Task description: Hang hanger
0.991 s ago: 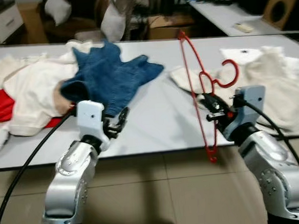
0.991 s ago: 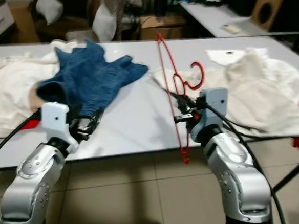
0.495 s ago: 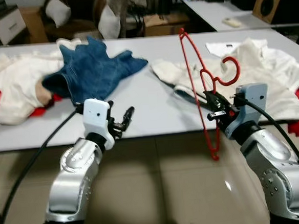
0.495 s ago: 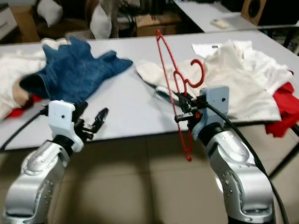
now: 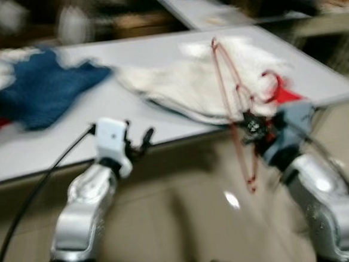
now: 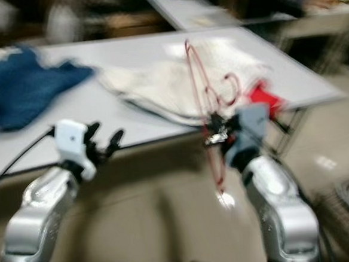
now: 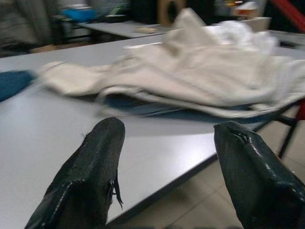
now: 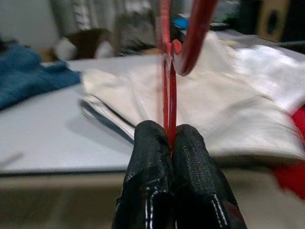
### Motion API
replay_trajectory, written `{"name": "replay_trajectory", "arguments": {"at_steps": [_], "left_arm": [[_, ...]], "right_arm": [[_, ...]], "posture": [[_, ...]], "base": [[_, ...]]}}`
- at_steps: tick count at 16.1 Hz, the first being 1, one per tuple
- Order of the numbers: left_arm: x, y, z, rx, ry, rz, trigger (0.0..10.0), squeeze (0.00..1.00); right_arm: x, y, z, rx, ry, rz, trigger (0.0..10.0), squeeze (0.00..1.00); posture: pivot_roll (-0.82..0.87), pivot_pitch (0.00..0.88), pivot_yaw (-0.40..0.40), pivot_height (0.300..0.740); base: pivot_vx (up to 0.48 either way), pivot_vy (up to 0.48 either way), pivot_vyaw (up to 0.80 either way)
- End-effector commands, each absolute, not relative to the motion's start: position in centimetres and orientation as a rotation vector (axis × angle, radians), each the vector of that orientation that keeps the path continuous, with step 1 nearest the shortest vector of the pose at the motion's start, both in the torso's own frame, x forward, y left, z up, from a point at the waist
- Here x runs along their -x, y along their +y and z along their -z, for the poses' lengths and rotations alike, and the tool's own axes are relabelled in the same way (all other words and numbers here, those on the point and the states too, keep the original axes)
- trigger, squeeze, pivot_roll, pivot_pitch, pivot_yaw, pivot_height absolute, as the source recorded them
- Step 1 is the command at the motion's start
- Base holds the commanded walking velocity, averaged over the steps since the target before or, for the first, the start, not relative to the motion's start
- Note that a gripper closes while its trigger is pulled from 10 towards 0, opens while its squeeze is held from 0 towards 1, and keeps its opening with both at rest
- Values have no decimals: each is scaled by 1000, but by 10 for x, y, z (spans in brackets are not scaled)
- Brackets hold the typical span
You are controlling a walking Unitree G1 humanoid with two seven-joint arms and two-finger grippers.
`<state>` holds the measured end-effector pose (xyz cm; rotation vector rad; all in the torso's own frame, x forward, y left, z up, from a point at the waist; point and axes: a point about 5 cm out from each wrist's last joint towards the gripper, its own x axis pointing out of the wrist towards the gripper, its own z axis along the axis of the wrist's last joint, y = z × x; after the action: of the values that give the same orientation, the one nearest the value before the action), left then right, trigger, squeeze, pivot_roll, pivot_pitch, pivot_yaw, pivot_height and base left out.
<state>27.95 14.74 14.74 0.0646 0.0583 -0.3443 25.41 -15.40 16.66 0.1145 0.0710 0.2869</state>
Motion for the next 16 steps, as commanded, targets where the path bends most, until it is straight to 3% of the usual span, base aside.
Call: {"name": "replay_trajectory", "arguments": {"at_steps": [1, 3, 6, 11, 16], "left_arm": [[-281, 147, -148, -62, 51, 343, 10000, 161], [-277, 152, -138, -69, 76, 308, 10000, 141], [-276, 155, -132, -100, 91, 293, 10000, 114], [-271, 152, -130, -45, 81, 331, 10000, 184], [-280, 158, -131, -65, 68, 277, 10000, 169]], "right_arm": [[-254, -158, -171, -91, 60, -277, 10000, 0], [-249, -161, -169, -74, 70, -261, 10000, 0], [-247, -165, -164, -73, 86, -244, 10000, 0], [-245, -172, -156, -70, 114, -188, 10000, 0], [-244, -163, -155, -25, 127, -286, 10000, 0]], "posture": [[-102, 0, -8, 705], [-101, 0, 1, 705], [-96, 0, -2, 705], [-99, 0, -8, 705], [-112, 0, -9, 705]], "base": [[0, 0, 0], [0, 0, 0], [0, 0, -800], [0, 0, -678], [305, 0, 0]]}}
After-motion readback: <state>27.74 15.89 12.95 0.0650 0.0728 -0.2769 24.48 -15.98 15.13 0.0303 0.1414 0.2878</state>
